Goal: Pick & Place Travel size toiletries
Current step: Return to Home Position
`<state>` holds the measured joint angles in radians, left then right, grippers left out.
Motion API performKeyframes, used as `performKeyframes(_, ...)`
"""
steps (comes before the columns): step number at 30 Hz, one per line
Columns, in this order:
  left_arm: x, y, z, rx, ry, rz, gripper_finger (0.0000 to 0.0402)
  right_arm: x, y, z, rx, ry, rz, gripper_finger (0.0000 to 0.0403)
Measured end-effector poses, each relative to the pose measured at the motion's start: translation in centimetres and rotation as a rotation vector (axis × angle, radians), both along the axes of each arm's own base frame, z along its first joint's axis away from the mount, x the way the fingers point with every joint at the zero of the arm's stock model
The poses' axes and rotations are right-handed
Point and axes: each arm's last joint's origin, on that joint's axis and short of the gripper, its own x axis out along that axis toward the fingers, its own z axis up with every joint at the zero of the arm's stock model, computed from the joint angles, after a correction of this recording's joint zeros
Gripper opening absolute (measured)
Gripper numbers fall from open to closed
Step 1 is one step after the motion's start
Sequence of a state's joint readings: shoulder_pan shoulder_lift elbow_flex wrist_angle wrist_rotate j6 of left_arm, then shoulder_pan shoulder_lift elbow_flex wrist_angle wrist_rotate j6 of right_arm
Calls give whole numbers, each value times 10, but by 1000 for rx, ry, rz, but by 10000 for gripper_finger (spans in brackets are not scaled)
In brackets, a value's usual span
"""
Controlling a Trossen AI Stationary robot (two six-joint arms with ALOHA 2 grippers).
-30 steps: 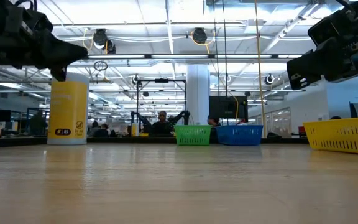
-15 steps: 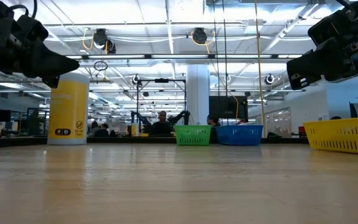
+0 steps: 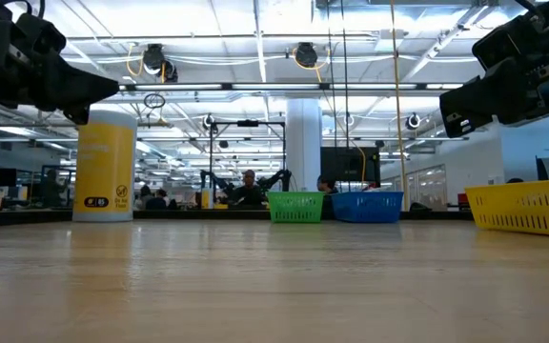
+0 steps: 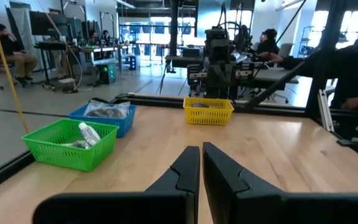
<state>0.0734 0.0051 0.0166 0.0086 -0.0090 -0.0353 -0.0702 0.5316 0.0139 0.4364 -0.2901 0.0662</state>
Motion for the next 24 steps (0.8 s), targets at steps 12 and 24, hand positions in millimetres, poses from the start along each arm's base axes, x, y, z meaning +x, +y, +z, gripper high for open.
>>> performKeyframes(12, 0, 0, 1, 8, -16, 5, 19, 0, 0, 0, 0, -1, 0, 0)
performKeyframes(24, 0, 0, 2, 7, -29, 3, 19, 0, 0, 0, 0, 0, 0, 0)
